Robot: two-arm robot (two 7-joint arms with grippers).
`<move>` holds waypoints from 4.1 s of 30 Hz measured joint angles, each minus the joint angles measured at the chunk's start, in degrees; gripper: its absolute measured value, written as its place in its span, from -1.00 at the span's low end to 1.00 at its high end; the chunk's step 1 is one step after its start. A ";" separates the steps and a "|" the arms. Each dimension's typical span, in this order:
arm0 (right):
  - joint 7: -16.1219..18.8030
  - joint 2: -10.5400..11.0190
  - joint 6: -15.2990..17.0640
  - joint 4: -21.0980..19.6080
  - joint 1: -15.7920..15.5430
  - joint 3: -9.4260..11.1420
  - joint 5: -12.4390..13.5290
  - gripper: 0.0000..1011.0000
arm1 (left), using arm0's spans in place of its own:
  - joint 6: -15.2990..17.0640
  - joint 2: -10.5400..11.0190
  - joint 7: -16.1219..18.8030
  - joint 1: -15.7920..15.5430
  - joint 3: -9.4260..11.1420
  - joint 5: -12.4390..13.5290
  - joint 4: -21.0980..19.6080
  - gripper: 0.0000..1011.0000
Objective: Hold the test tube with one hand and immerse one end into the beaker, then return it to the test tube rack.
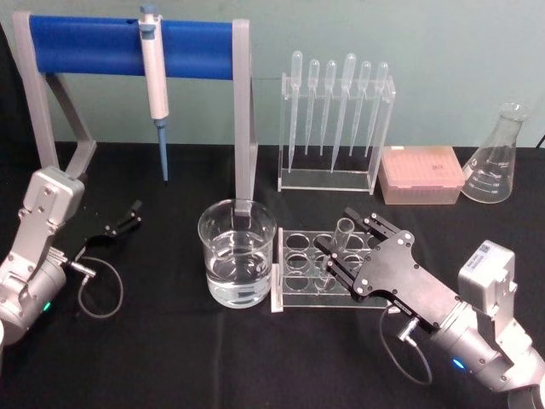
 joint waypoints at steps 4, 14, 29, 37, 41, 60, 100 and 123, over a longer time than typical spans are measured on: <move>0.63 -0.54 -0.01 0.50 -0.01 0.39 0.13 -0.19 | 0.00 0.00 0.00 0.00 0.00 0.00 0.00 0.98; 2.45 -2.11 -0.03 2.00 0.14 1.16 0.98 -0.52 | 0.00 0.00 0.00 0.00 0.00 0.00 0.00 0.98; 3.95 -2.72 3.13 -2.20 -1.00 4.02 2.68 -0.52 | 0.00 0.00 0.00 0.00 0.00 0.00 0.00 0.98; 4.55 -2.14 8.27 -5.89 -1.38 4.54 3.75 -0.52 | 0.00 0.00 0.00 0.00 0.00 0.00 0.00 0.98; 4.54 -1.36 11.72 -8.41 -1.30 4.71 4.22 -0.52 | 0.00 0.00 0.00 0.00 0.00 0.00 0.00 0.98; 5.34 1.86 24.13 -13.43 2.75 6.75 13.71 -0.52 | 0.00 0.00 0.00 0.00 0.00 0.00 0.00 0.98; 7.19 4.96 30.41 -11.77 10.92 3.11 17.50 -0.52 | 0.00 0.00 0.00 0.00 0.00 0.00 0.00 0.98; 7.15 4.91 30.41 -11.77 10.92 3.16 17.38 -0.52 | 0.00 0.00 0.00 0.00 0.00 0.00 0.00 0.98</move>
